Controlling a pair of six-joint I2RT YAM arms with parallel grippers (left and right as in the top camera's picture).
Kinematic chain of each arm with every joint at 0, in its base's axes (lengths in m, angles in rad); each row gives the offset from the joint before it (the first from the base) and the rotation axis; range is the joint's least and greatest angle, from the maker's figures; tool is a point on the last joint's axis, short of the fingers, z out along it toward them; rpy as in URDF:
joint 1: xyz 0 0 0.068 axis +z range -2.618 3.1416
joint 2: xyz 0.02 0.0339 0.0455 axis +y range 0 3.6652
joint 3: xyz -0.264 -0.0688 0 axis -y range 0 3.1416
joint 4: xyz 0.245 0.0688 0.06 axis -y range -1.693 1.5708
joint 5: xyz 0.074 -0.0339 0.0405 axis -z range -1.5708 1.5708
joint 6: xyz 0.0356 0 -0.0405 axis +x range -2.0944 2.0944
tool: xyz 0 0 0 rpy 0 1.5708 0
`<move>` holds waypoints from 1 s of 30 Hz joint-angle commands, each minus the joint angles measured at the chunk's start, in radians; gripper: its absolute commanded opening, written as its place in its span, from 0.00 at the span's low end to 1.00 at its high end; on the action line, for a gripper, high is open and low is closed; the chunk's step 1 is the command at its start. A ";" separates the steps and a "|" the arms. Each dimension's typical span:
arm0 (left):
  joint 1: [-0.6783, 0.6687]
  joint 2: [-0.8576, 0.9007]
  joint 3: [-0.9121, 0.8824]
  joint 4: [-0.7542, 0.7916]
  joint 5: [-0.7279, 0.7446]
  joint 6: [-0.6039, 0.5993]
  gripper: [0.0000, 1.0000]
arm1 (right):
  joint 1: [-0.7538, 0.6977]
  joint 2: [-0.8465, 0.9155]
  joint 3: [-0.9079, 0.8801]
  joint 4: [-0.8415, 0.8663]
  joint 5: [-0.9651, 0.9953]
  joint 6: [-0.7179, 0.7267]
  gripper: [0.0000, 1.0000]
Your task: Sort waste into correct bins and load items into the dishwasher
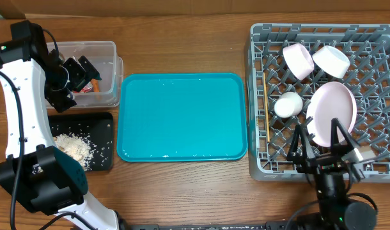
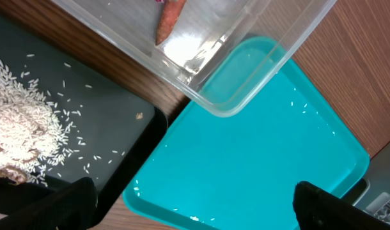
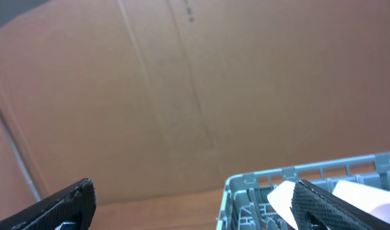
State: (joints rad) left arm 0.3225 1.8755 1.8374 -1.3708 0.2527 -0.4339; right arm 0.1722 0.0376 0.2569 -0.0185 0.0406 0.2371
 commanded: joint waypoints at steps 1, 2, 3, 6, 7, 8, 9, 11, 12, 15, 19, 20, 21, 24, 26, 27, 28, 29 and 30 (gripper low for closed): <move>-0.002 -0.024 0.019 -0.002 -0.001 0.023 1.00 | -0.024 -0.036 -0.085 0.051 0.001 0.030 1.00; -0.002 -0.024 0.019 -0.002 -0.002 0.023 1.00 | -0.027 -0.035 -0.104 0.068 0.001 0.030 1.00; -0.002 -0.024 0.019 -0.002 -0.002 0.023 1.00 | -0.031 -0.035 -0.118 0.071 0.001 0.030 1.00; -0.002 -0.024 0.019 -0.002 -0.002 0.023 1.00 | -0.034 -0.035 -0.141 0.070 0.003 0.029 1.00; -0.002 -0.024 0.019 -0.002 -0.002 0.023 1.00 | -0.034 -0.035 -0.148 0.070 0.003 0.028 1.00; -0.002 -0.024 0.019 -0.002 -0.002 0.023 1.00 | -0.034 -0.035 -0.157 0.070 0.003 0.024 1.00; -0.002 -0.024 0.019 -0.002 -0.002 0.023 1.00 | -0.034 -0.035 -0.169 0.071 0.004 0.025 1.00; -0.002 -0.024 0.019 -0.002 -0.002 0.023 1.00 | -0.037 -0.035 -0.198 0.070 0.010 0.025 1.00; -0.002 -0.024 0.019 -0.002 -0.001 0.023 1.00 | -0.039 -0.035 -0.207 0.070 0.010 0.025 1.00; -0.002 -0.024 0.019 -0.002 -0.002 0.023 1.00 | -0.044 -0.035 -0.231 0.070 0.007 0.025 1.00; -0.002 -0.024 0.019 -0.002 -0.002 0.023 1.00 | -0.045 -0.035 -0.249 0.019 0.007 0.016 1.00; -0.002 -0.024 0.019 -0.002 -0.001 0.023 1.00 | -0.045 -0.035 -0.249 -0.019 0.000 -0.015 1.00; -0.002 -0.024 0.019 -0.002 -0.001 0.023 1.00 | -0.045 -0.035 -0.249 -0.039 -0.012 -0.044 1.00; -0.002 -0.024 0.019 -0.002 -0.002 0.023 1.00 | -0.055 -0.035 -0.249 -0.065 -0.067 -0.157 1.00; -0.002 -0.024 0.019 -0.002 -0.002 0.023 1.00 | -0.069 -0.035 -0.249 -0.065 -0.082 -0.213 1.00; -0.002 -0.024 0.019 -0.002 -0.002 0.023 1.00 | -0.089 -0.035 -0.249 -0.064 -0.085 -0.239 1.00; -0.002 -0.024 0.019 -0.002 -0.002 0.023 1.00 | -0.102 -0.035 -0.249 -0.063 -0.095 -0.253 1.00; -0.002 -0.024 0.019 -0.002 -0.001 0.023 1.00 | -0.115 -0.035 -0.249 -0.062 -0.106 -0.268 1.00; -0.002 -0.024 0.019 -0.002 -0.002 0.023 1.00 | -0.130 -0.035 -0.249 -0.058 -0.122 -0.283 1.00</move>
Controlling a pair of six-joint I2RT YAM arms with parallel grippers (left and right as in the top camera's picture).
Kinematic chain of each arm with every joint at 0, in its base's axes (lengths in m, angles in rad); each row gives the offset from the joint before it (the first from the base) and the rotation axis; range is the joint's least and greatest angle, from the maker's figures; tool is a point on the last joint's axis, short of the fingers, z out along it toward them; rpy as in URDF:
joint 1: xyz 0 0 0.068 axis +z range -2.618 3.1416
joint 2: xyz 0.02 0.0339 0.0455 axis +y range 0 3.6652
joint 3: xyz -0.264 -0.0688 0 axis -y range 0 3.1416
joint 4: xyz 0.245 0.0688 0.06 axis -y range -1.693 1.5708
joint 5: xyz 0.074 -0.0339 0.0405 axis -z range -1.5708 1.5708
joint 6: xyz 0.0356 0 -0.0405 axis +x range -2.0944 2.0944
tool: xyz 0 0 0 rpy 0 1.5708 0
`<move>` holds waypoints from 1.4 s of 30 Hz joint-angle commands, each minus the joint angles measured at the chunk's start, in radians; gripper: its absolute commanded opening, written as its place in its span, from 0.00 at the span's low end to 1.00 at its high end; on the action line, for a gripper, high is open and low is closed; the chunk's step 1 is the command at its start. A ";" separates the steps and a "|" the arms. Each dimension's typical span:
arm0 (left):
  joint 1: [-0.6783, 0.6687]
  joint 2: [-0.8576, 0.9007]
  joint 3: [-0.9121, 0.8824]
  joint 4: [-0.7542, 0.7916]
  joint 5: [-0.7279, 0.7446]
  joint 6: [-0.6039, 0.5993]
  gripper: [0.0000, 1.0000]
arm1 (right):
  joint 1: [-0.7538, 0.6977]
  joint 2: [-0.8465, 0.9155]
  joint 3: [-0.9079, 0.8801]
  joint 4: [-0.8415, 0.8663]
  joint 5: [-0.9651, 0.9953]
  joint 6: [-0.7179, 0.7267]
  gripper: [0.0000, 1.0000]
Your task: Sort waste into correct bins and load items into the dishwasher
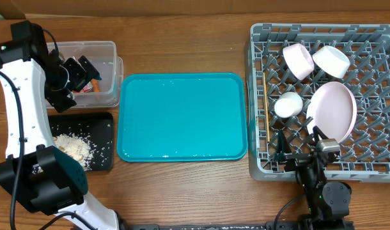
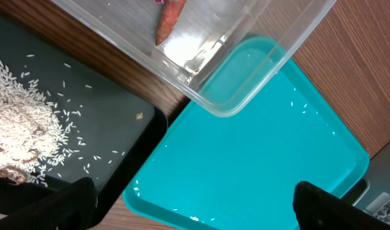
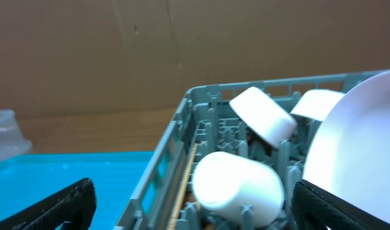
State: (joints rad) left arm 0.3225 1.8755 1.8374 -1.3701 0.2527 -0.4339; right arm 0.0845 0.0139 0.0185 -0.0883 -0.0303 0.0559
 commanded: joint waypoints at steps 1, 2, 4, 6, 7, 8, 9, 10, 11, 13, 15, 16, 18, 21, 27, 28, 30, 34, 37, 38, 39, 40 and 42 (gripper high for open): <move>-0.002 -0.024 0.019 -0.002 -0.002 0.023 1.00 | -0.055 -0.011 -0.011 0.013 -0.069 -0.121 1.00; -0.002 -0.024 0.019 -0.002 -0.002 0.023 1.00 | -0.068 -0.011 -0.011 0.016 -0.087 -0.144 1.00; -0.002 -0.024 0.019 -0.002 -0.002 0.023 1.00 | -0.075 -0.011 -0.011 0.017 -0.098 -0.171 1.00; -0.002 -0.024 0.019 -0.002 -0.002 0.023 1.00 | -0.075 -0.011 -0.011 0.016 -0.098 -0.205 1.00; -0.002 -0.024 0.019 -0.002 -0.002 0.023 1.00 | -0.075 -0.011 -0.011 0.016 -0.098 -0.211 1.00; -0.002 -0.024 0.019 -0.002 -0.001 0.023 1.00 | -0.075 -0.011 -0.011 0.016 -0.098 -0.214 1.00; -0.002 -0.024 0.019 -0.002 -0.002 0.023 1.00 | -0.075 -0.011 -0.011 0.016 -0.098 -0.214 1.00; -0.002 -0.024 0.019 -0.002 -0.002 0.023 1.00 | -0.074 -0.011 -0.011 0.016 -0.099 -0.213 1.00; -0.002 -0.024 0.019 -0.002 -0.001 0.023 1.00 | -0.074 -0.011 -0.011 0.016 -0.099 -0.209 1.00; -0.002 -0.024 0.019 -0.002 -0.001 0.023 1.00 | -0.074 -0.011 -0.011 0.016 -0.098 -0.206 1.00; -0.002 -0.024 0.019 -0.002 -0.001 0.023 1.00 | -0.075 -0.011 -0.011 0.016 -0.098 -0.206 1.00; -0.002 -0.024 0.019 -0.002 -0.002 0.023 1.00 | -0.075 -0.011 -0.011 0.016 -0.098 -0.206 1.00; -0.002 -0.024 0.019 -0.002 -0.002 0.023 1.00 | -0.075 -0.011 -0.011 0.016 -0.098 -0.206 1.00; -0.002 -0.024 0.019 -0.002 -0.002 0.023 1.00 | -0.075 -0.011 -0.011 0.016 -0.098 -0.206 1.00; -0.002 -0.024 0.019 -0.002 -0.001 0.023 1.00 | -0.074 -0.011 -0.011 0.016 -0.098 -0.206 1.00; -0.002 -0.024 0.019 -0.002 -0.002 0.023 1.00 | -0.074 -0.011 -0.011 0.016 -0.098 -0.206 1.00; -0.002 -0.024 0.019 -0.002 -0.002 0.023 1.00 | -0.074 -0.011 -0.011 0.016 -0.098 -0.206 1.00; -0.002 -0.024 0.019 -0.002 -0.001 0.023 1.00 | -0.074 -0.011 -0.011 0.016 -0.098 -0.206 1.00; -0.002 -0.024 0.019 -0.002 -0.002 0.023 1.00 | -0.074 -0.011 -0.011 0.016 -0.098 -0.206 1.00; -0.002 -0.023 0.018 -0.002 -0.002 0.023 1.00 | -0.074 -0.011 -0.011 0.016 -0.098 -0.206 1.00; -0.002 -0.023 0.018 -0.001 -0.003 0.023 1.00 | -0.074 -0.011 -0.011 0.016 -0.098 -0.206 1.00; -0.002 -0.027 0.018 -0.002 -0.002 0.023 1.00 | -0.074 -0.011 -0.011 0.016 -0.098 -0.206 1.00; -0.002 -0.040 0.018 -0.002 -0.002 0.023 1.00 | -0.074 -0.011 -0.011 0.016 -0.098 -0.206 1.00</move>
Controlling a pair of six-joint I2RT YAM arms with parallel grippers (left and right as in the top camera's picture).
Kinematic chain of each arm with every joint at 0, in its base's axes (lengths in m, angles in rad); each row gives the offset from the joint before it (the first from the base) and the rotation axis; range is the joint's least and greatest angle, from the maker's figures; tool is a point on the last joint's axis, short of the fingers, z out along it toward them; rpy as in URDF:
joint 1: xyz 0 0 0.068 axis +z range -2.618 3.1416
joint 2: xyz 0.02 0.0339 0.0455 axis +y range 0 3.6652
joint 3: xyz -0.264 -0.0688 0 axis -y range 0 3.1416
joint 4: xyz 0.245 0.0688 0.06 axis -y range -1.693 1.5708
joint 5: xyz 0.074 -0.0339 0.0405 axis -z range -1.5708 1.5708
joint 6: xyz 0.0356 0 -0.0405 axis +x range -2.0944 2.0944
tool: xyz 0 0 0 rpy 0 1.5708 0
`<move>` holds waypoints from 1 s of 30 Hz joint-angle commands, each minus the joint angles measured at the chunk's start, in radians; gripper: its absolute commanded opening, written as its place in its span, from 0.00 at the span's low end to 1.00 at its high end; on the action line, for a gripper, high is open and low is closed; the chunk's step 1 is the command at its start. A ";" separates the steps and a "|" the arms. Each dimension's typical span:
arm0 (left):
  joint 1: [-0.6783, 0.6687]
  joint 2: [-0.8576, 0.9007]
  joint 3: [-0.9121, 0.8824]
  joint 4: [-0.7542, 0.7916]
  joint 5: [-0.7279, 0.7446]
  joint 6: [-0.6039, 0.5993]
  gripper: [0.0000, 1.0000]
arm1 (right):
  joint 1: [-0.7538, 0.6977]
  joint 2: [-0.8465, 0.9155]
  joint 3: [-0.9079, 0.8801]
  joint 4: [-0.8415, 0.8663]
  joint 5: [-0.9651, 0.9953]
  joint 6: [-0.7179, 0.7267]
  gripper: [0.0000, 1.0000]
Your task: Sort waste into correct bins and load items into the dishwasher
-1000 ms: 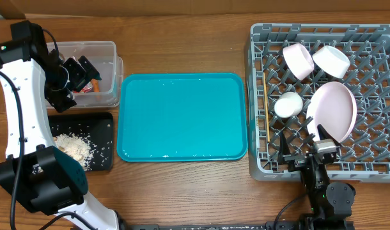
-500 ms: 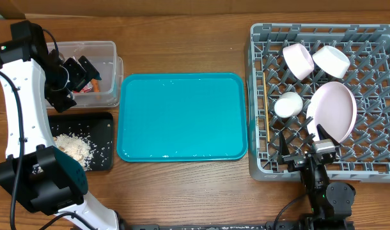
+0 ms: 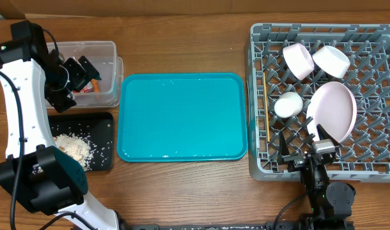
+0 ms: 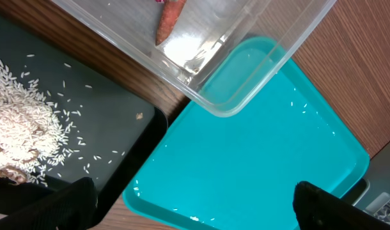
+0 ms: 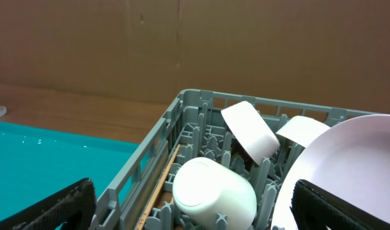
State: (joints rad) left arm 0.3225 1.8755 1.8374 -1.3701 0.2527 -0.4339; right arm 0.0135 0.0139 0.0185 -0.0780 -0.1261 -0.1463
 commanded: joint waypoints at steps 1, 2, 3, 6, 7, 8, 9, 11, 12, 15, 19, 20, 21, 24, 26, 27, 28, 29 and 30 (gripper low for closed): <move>-0.004 -0.047 0.018 -0.002 -0.002 0.023 1.00 | -0.003 -0.011 -0.011 0.006 -0.002 -0.004 1.00; -0.010 -0.056 0.018 -0.002 -0.002 0.023 1.00 | -0.003 -0.011 -0.011 0.006 -0.002 -0.004 1.00; -0.016 -0.065 0.018 -0.002 -0.002 0.023 1.00 | -0.003 -0.011 -0.011 0.006 -0.003 -0.004 1.00; -0.034 -0.118 0.018 -0.002 -0.002 0.023 1.00 | -0.003 -0.011 -0.011 0.006 -0.003 -0.004 1.00; -0.045 -0.145 0.018 -0.002 -0.002 0.023 1.00 | -0.003 -0.011 -0.011 0.006 -0.003 -0.004 1.00; -0.055 -0.169 0.018 -0.002 -0.002 0.023 1.00 | -0.003 -0.011 -0.011 0.006 -0.003 -0.004 1.00; -0.069 -0.208 0.018 -0.002 -0.002 0.023 1.00 | -0.003 -0.011 -0.011 0.006 -0.002 -0.004 1.00; -0.098 -0.294 0.018 -0.002 -0.002 0.023 1.00 | -0.003 -0.011 -0.011 0.006 -0.003 -0.004 1.00; -0.116 -0.345 0.018 -0.002 -0.002 0.023 1.00 | -0.003 -0.011 -0.011 0.006 -0.002 -0.004 1.00; -0.177 -0.475 0.018 -0.002 -0.002 0.023 1.00 | -0.003 -0.011 -0.011 0.006 -0.003 -0.004 1.00; -0.249 -0.617 0.018 -0.003 -0.002 0.023 1.00 | -0.003 -0.011 -0.011 0.006 -0.003 -0.004 1.00; -0.264 -0.650 0.018 -0.003 -0.002 0.023 1.00 | -0.003 -0.011 -0.011 0.006 -0.002 -0.004 1.00; -0.282 -0.694 0.016 -0.003 -0.002 0.023 1.00 | -0.003 -0.011 -0.011 0.006 -0.002 -0.004 1.00; -0.332 -0.824 -0.001 -0.003 -0.001 0.023 1.00 | -0.003 -0.011 -0.011 0.006 -0.002 -0.004 1.00; -0.340 -0.923 -0.038 -0.004 -0.039 0.023 1.00 | -0.003 -0.011 -0.011 0.006 -0.003 -0.004 1.00; -0.340 -0.962 -0.058 -0.004 -0.054 0.023 1.00 | -0.003 -0.011 -0.011 0.006 -0.003 -0.004 1.00; -0.340 -0.995 -0.080 -0.004 -0.053 0.023 1.00 | -0.003 -0.011 -0.011 0.006 -0.003 -0.004 1.00; -0.340 -1.037 -0.113 -0.004 -0.053 0.023 1.00 | -0.003 -0.011 -0.011 0.006 -0.003 -0.004 1.00; -0.340 -1.072 -0.145 -0.004 -0.053 0.023 1.00 | -0.003 -0.011 -0.011 0.006 -0.002 -0.004 1.00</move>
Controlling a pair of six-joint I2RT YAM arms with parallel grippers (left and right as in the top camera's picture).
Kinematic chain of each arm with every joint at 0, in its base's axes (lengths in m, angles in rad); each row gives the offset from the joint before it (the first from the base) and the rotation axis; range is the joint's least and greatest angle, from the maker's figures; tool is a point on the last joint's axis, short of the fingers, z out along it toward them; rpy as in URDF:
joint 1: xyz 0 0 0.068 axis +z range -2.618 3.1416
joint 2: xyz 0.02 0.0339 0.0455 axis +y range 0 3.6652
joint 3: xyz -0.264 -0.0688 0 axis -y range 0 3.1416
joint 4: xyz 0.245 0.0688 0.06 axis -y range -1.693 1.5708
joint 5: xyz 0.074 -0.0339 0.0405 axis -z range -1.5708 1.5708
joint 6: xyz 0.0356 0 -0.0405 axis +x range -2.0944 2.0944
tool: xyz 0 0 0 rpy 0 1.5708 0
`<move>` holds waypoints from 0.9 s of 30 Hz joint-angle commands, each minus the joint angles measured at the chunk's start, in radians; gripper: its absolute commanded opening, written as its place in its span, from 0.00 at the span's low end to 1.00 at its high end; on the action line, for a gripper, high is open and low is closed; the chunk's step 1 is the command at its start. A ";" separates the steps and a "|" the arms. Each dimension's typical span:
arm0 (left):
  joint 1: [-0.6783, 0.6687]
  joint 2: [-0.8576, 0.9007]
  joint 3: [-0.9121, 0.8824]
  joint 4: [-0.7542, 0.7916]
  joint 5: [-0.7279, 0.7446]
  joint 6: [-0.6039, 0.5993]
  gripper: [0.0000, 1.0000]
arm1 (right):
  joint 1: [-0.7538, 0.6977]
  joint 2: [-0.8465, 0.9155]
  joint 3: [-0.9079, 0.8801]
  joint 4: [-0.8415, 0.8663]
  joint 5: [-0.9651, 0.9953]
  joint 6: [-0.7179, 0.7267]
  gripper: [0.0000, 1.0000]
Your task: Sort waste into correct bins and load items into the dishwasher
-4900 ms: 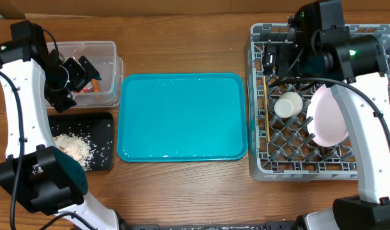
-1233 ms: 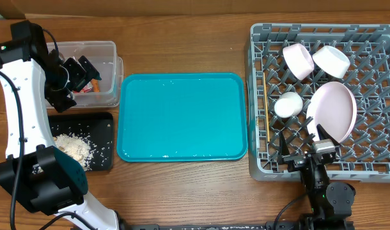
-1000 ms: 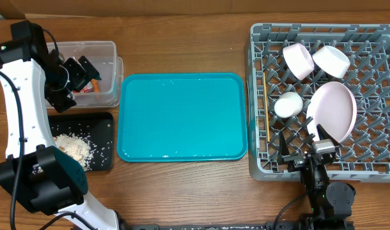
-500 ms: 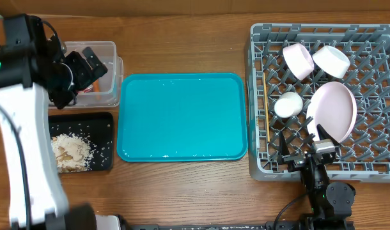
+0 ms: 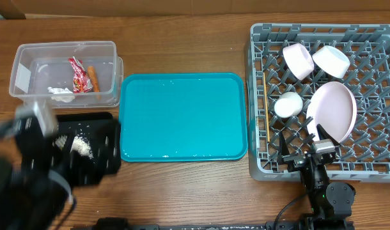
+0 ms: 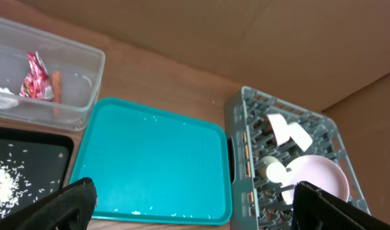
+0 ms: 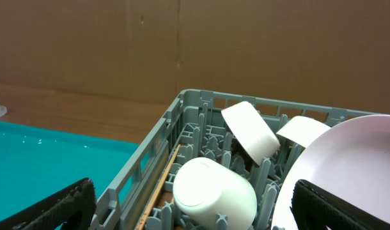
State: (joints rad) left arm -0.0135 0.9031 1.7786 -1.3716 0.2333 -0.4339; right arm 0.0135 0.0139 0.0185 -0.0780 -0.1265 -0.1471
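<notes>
A clear bin (image 5: 35,67) at the far left holds a red wrapper (image 5: 77,75), an orange stick (image 5: 91,78) and white tissue. Rice (image 5: 80,145) lies on the black tray (image 5: 102,128). The grey dish rack (image 5: 374,163) carries two white bowls (image 5: 298,59), a white cup (image 7: 214,191), a pink plate (image 5: 332,112) and chopsticks (image 7: 160,185). My left arm (image 5: 35,166) is a blur at the near left; its gripper (image 6: 192,195) is open and empty, high above the table. My right gripper (image 7: 194,191) stands open at the rack's near edge, holding nothing.
The teal tray (image 5: 182,115) lies in the middle with a few rice grains along its near edge. A brown cardboard wall (image 7: 182,45) closes off the far side of the table.
My left arm was over the clear bin's near corner and is now at the near left, higher up, its camera seeing the whole table. The right arm has not moved.
My right gripper first pointed up at the cardboard wall in front of the rack, then looked down onto the cup and plate, and stayed there. My left gripper hung open by the clear bin at all three moments and is now back at the near left.
</notes>
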 commanded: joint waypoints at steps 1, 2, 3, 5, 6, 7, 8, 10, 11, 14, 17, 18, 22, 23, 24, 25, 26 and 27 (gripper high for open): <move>-0.004 -0.162 -0.153 -0.003 -0.034 0.023 1.00 | -0.003 -0.011 -0.011 0.006 -0.002 -0.003 1.00; -0.004 -0.200 -0.198 -0.005 -0.034 0.023 1.00 | -0.003 -0.011 -0.011 0.006 -0.002 -0.003 1.00; -0.004 -0.240 -0.247 -0.008 -0.034 0.023 1.00 | -0.003 -0.011 -0.011 0.006 -0.002 -0.003 1.00; -0.003 -0.315 -0.343 -0.019 -0.034 0.023 1.00 | -0.003 -0.011 -0.011 0.006 -0.002 -0.003 1.00; 0.000 -0.347 -0.384 -0.024 -0.035 0.023 1.00 | -0.003 -0.011 -0.011 0.006 -0.002 -0.003 1.00; 0.002 -0.374 -0.421 -0.029 -0.035 0.023 1.00 | -0.003 -0.011 -0.011 0.006 -0.002 -0.003 1.00; 0.003 -0.402 -0.460 -0.044 -0.040 0.023 1.00 | -0.003 -0.011 -0.011 0.006 -0.002 -0.003 1.00; 0.004 -0.459 -0.545 -0.074 -0.104 0.023 1.00 | -0.003 -0.011 -0.011 0.006 -0.002 -0.003 1.00; 0.004 -0.487 -0.588 -0.069 -0.154 0.023 1.00 | -0.003 -0.011 -0.011 0.006 -0.002 -0.003 1.00; 0.004 -0.562 -0.700 -0.028 -0.170 0.023 1.00 | -0.003 -0.011 -0.011 0.006 -0.002 -0.003 1.00; 0.004 -0.632 -0.814 0.138 -0.169 0.023 1.00 | -0.003 -0.011 -0.011 0.006 -0.002 -0.003 1.00; 0.004 -0.650 -0.849 0.201 -0.169 0.023 1.00 | -0.003 -0.011 -0.011 0.006 -0.002 -0.003 1.00; 0.004 -0.751 -1.059 0.570 -0.151 0.018 1.00 | -0.003 -0.011 -0.011 0.006 -0.002 -0.003 1.00; 0.004 -0.774 -1.114 0.662 -0.140 0.014 1.00 | -0.003 -0.011 -0.011 0.006 -0.002 -0.003 1.00; 0.004 -0.794 -1.167 0.750 -0.127 0.014 1.00 | -0.003 -0.011 -0.011 0.006 -0.002 -0.003 1.00; 0.004 -0.812 -1.216 0.829 -0.117 0.012 1.00 | -0.003 -0.011 -0.011 0.006 -0.002 -0.003 1.00; 0.004 -0.830 -1.269 0.916 -0.105 0.006 1.00 | -0.003 -0.011 -0.011 0.006 -0.002 -0.003 1.00; 0.004 -0.846 -1.323 1.003 -0.097 -0.002 1.00 | -0.003 -0.011 -0.011 0.006 -0.002 -0.003 1.00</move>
State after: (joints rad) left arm -0.0135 0.1074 0.5762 -0.4889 0.1013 -0.4351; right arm 0.0135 0.0128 0.0185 -0.0757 -0.1265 -0.1471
